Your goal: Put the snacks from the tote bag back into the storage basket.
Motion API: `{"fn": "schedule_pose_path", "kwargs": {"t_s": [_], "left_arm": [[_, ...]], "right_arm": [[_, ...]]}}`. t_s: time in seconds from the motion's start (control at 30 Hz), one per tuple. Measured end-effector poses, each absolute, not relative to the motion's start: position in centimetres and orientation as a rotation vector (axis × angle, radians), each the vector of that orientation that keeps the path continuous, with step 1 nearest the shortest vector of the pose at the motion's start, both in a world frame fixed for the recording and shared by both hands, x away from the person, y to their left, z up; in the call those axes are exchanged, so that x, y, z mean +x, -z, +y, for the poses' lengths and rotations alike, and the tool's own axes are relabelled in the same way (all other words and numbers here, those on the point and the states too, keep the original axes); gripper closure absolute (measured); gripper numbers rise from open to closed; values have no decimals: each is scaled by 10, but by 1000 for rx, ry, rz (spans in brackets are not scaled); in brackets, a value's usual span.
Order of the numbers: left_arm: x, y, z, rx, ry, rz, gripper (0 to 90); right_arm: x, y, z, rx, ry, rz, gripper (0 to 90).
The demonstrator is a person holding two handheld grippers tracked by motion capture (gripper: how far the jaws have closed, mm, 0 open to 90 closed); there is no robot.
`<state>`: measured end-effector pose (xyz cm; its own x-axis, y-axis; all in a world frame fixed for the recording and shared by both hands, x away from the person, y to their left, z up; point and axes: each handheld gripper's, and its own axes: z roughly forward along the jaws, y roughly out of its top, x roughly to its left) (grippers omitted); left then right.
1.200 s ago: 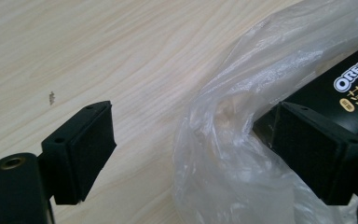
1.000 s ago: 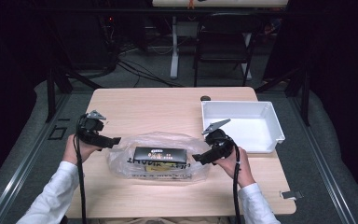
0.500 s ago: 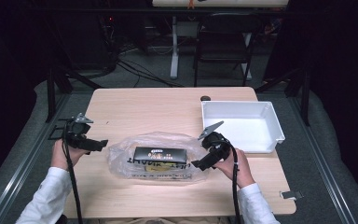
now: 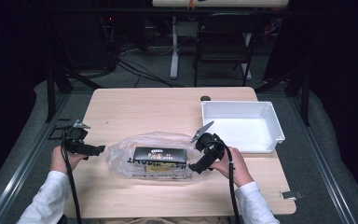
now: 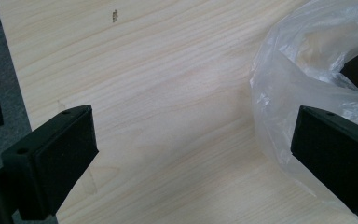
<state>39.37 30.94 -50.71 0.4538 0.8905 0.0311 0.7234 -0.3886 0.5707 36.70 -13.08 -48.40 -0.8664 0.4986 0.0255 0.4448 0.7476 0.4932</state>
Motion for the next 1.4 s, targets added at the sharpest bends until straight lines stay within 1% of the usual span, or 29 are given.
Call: {"fn": "schedule_pose_path", "kwargs": {"t_s": [0.03,0.17,0.3,0.37,0.4,0.43,0.53,0.57,0.63,0.7,0.9,0.97,1.2,1.37,1.4], "left_arm": [[394,507,309,2235,-440,1346,3],[394,508,306,2244,-438,1336,3],[396,512,305,2254,-430,1335,2],[396,512,306,2259,-424,1339,2],[396,512,306,2258,-424,1341,2],[396,512,306,2255,-422,1340,2],[396,512,305,2257,-420,1335,2],[397,513,305,2254,-428,1335,2],[397,514,305,2255,-427,1331,2],[398,514,305,2258,-424,1334,2],[399,515,306,2262,-418,1333,2],[398,514,305,2264,-418,1326,2],[398,514,303,2272,-419,1315,2],[399,515,303,2283,-408,1312,2],[399,515,303,2283,-410,1312,2]], "right_arm": [[367,484,-129,773,-777,2828,12],[371,480,-112,691,-747,2869,16],[381,474,-92,594,-694,2908,42],[388,474,-83,542,-669,2922,81],[392,474,-75,515,-641,2919,121],[394,475,-72,499,-650,2928,141],[400,479,-60,444,-567,2953,173],[403,480,-56,425,-538,2955,202],[405,484,-52,400,-525,2969,229],[407,487,-49,365,-491,2971,299],[412,496,-39,284,-394,2985,407],[412,498,-35,251,-360,2988,424],[415,500,-28,210,-328,3024,402],[416,504,-25,194,-277,3048,363],[417,504,-25,192,-288,3048,370]]}}
